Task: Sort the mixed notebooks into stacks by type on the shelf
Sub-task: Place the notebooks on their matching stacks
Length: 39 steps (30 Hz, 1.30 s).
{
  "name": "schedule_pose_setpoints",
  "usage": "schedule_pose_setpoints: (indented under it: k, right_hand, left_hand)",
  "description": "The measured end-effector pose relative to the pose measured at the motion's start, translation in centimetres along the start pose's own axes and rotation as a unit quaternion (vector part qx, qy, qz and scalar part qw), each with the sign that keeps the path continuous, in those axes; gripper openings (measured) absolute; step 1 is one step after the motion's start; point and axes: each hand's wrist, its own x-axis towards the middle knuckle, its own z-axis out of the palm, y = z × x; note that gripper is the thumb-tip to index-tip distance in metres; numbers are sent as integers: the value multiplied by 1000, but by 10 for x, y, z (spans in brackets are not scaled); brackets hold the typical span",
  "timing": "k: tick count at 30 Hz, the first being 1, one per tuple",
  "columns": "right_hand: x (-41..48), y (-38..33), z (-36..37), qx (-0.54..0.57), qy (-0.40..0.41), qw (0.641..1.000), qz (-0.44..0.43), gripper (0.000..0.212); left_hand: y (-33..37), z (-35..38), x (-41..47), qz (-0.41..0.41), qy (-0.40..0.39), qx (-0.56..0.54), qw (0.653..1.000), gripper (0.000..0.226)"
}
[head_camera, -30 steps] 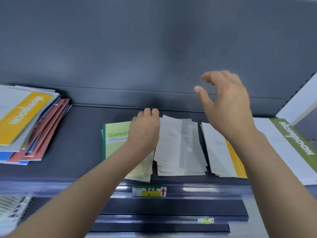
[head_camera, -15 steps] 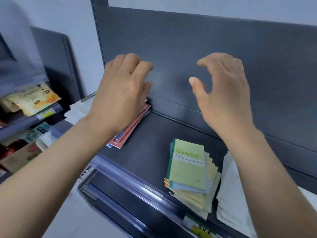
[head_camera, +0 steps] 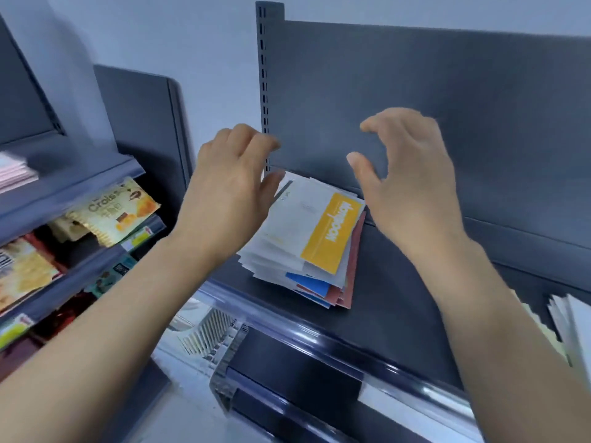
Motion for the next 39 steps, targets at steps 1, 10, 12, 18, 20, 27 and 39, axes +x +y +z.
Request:
schedule_pose_setpoints:
  k: [1,10,12,18,20,27,39]
  right_hand:
    - [1,-7,8,-7,-6,1000,14,32]
    - [-10,-11,28,-84,-29,991,100,30]
    - [-11,-4,25,-97,-29,988,116,30]
    - [-6,17,35,-86,-53,985,143,30]
    - [-3,22,44,-74,-74,984,144,31]
    - [1,48,70,-56,-141,976,158,32]
    - [-6,28,139,-6,-318,893,318,32]
  left_hand:
    - [-12,6,-1,-18,-20,-26,999,28]
    - [-39,90,-5,-176,-342,-40,922,51]
    - [-35,99,-1,-188,-387,-8,903,60]
    - [-21,106,15,-163,-432,40,886,68]
    - [-19,108,18,-166,-443,31,880,64]
    - [-25,110,15,-287,-354,-70,888,17]
    - [-96,65,7,-389,-173,-157,891,10]
